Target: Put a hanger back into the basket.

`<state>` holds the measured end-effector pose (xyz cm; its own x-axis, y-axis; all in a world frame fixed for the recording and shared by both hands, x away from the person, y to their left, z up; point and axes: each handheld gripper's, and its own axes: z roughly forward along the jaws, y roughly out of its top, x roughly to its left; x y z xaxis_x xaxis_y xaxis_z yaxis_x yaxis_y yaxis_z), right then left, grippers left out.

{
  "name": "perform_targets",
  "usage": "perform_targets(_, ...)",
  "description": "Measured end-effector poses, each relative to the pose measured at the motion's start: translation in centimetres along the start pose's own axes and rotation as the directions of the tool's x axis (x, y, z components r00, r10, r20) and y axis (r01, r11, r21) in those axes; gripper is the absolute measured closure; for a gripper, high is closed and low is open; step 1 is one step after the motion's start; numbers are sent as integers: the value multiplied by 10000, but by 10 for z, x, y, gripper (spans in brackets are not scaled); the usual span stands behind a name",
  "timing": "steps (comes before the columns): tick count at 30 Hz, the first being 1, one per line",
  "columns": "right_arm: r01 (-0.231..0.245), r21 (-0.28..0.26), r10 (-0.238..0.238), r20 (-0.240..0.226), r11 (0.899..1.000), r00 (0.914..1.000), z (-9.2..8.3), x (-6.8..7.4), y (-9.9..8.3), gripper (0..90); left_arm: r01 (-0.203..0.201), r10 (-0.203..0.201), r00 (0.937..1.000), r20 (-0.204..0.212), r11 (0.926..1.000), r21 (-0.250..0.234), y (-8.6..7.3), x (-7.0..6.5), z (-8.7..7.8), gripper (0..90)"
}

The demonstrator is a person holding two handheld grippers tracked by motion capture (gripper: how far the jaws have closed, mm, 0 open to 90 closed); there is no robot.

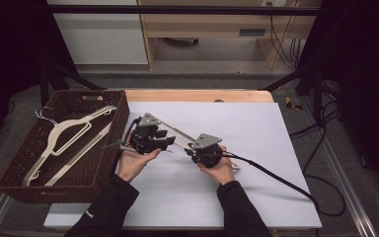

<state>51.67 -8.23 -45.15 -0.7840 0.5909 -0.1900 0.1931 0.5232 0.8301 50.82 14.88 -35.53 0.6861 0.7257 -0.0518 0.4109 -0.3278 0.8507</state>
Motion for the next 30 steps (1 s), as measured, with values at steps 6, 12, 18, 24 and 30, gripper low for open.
perform_targets(6,51,-147,-45,359,9999,9993,-15,-4,7,814,182,-221,9996,-170,9794,-2013,5,15,-43,271)
perform_targets(12,-196,-225,204,361,9996,9991,-33,-15,13,856,12,-152,9981,-604,9744,-2249,0,24,-66,137)
perform_targets(18,-341,-469,325,-334,9983,9989,-50,-19,14,863,-690,617,9968,-511,9852,-1572,-12,20,-66,113)
perform_targets(24,-423,-653,320,-1509,9970,9880,-71,-15,16,862,-1113,1133,9935,136,9882,-1051,-25,7,-56,120)
perform_targets(30,-494,-727,282,-2676,9961,9631,-86,1,16,862,-2028,2042,9769,627,9788,-273,-35,-11,-40,193)
